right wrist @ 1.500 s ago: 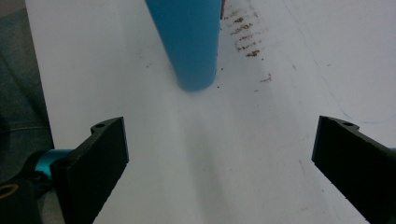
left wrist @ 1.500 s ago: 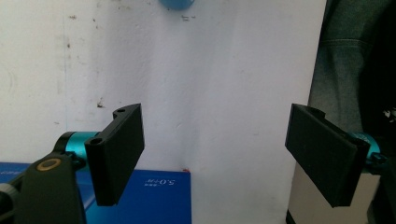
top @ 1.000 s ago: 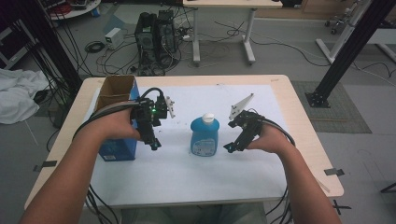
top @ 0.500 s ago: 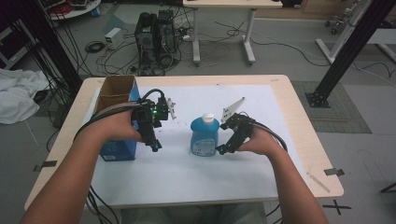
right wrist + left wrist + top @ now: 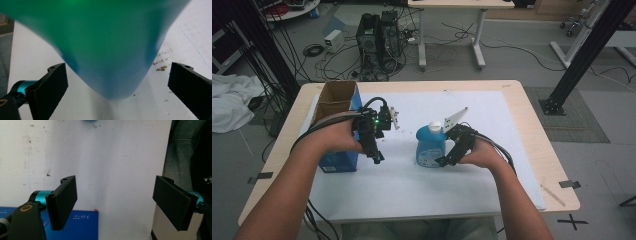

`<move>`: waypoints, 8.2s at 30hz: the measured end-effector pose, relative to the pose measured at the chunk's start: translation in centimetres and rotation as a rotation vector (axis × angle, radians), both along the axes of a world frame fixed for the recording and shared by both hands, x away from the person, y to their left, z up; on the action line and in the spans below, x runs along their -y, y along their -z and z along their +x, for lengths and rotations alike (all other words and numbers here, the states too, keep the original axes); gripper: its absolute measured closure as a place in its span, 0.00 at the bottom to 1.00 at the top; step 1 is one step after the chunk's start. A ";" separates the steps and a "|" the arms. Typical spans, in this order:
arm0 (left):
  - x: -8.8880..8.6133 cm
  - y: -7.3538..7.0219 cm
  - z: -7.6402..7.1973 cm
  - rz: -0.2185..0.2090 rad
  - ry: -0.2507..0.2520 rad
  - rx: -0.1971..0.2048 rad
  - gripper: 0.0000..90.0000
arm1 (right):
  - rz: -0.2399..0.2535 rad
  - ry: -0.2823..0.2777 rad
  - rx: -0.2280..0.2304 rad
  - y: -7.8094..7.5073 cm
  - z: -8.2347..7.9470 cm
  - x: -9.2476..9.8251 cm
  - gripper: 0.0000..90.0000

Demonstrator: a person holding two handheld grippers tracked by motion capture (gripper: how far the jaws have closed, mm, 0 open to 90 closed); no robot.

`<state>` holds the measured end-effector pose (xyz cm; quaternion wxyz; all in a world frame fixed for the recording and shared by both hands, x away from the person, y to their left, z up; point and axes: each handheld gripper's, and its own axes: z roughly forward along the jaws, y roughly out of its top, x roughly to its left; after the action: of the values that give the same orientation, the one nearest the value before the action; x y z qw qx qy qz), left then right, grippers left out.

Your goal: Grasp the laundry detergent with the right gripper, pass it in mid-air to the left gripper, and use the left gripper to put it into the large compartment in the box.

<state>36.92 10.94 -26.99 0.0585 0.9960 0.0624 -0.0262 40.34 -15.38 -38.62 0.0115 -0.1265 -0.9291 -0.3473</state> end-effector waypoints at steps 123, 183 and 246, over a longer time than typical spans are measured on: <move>1.5 -0.7 0.7 -0.014 0.036 0.019 0.22 | 0.220 -0.137 0.158 -3.5 -2.1 1.0 0.53; 9.3 -3.1 -0.7 0.008 0.167 0.037 0.28 | 0.269 -0.260 0.165 -4.0 -3.3 -4.8 0.54; 8.7 -4.8 -0.6 0.057 0.081 0.041 0.43 | 0.227 -0.208 0.092 -5.0 -3.4 -2.9 0.27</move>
<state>36.34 2.19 -22.20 0.0304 0.9993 0.0215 -0.0065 36.93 -12.49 -33.61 0.0190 -0.0116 -0.8916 -0.4524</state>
